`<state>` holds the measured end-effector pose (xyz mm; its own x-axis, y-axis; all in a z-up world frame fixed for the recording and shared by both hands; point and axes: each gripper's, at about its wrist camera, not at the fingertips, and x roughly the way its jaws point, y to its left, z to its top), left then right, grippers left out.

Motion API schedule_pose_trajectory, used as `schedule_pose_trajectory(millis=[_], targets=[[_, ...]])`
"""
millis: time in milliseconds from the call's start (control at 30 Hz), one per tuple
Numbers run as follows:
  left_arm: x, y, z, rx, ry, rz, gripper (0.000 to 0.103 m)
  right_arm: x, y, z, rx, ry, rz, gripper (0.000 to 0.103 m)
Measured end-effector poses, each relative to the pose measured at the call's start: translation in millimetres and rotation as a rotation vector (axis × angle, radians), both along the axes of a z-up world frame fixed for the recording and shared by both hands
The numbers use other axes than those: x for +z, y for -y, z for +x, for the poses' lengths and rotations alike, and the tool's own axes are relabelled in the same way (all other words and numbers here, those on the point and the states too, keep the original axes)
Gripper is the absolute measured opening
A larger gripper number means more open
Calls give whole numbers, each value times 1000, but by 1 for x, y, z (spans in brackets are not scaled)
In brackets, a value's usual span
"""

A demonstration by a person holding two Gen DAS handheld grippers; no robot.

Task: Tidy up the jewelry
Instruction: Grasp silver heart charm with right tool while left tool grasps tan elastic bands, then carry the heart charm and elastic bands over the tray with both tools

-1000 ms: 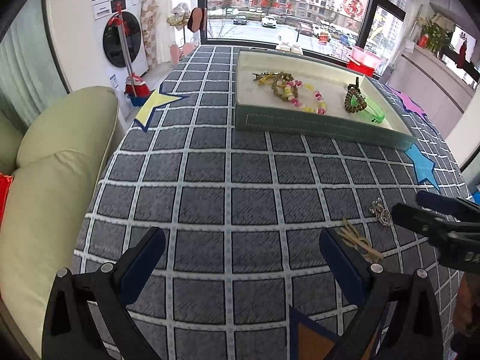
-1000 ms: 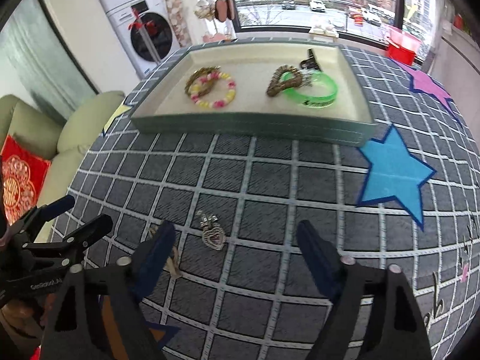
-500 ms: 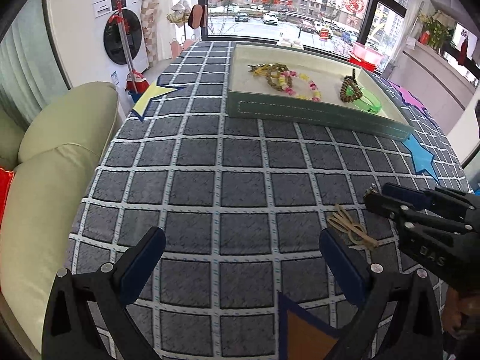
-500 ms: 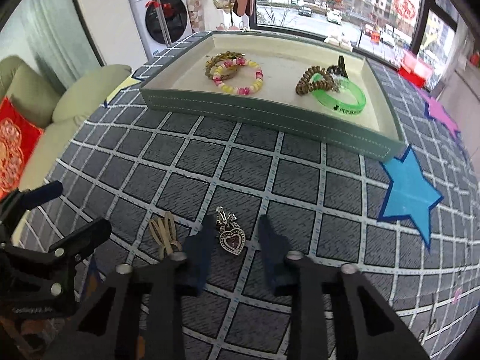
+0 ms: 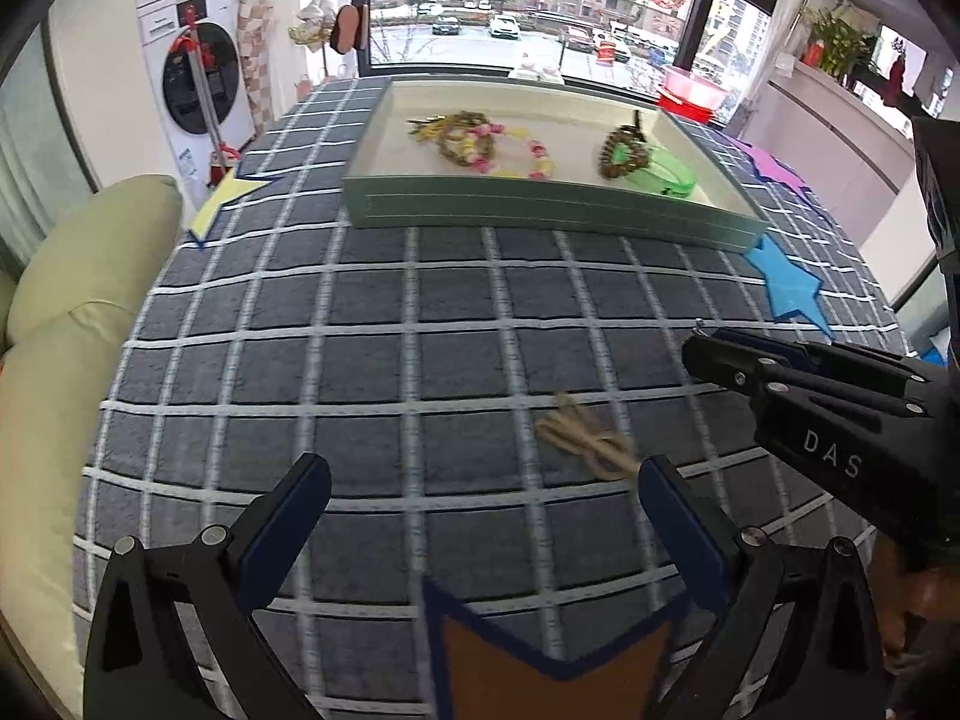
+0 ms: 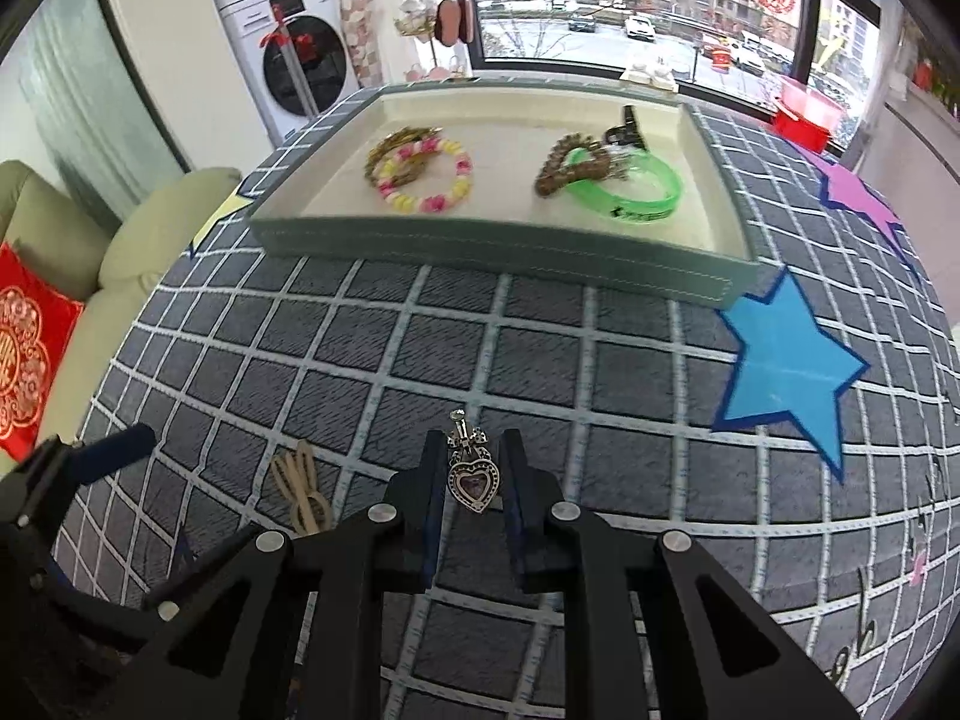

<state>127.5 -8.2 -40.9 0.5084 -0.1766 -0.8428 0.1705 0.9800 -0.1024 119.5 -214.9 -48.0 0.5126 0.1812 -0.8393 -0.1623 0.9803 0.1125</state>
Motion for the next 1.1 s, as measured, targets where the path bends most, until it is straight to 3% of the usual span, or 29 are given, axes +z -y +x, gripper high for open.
schedule_pose_trajectory(millis=[200, 333, 400, 533, 600, 633, 667, 733, 900, 1100], targets=[[-9, 20, 10, 8, -43, 8, 103, 4, 21, -1, -56, 0, 32, 19], [-14, 28, 10, -2, -18, 96, 99, 6, 25, -3, -65, 5, 42, 19], [-13, 27, 9, -16, -15, 93, 97, 8, 25, -3, -64, 9, 45, 19], [-10, 23, 7, -52, 7, 95, 77, 10, 24, -5, -60, 12, 56, 19], [-8, 25, 6, -90, 20, 93, 55, 10, 22, -6, -57, 14, 57, 19], [-7, 27, 5, -117, 27, 92, 35, 11, 22, -6, -57, 15, 58, 19], [-7, 29, 5, -141, 30, 92, 27, 11, 21, -7, -56, 15, 60, 19], [-7, 30, 4, -162, 39, 85, 23, 13, 21, -9, -57, 20, 62, 19], [-4, 13, 3, -155, 19, -55, 23, 19, 22, -12, -60, 30, 76, 19], [8, 2, 4, -139, 44, -91, 23, 24, 23, -16, -60, 38, 98, 19]])
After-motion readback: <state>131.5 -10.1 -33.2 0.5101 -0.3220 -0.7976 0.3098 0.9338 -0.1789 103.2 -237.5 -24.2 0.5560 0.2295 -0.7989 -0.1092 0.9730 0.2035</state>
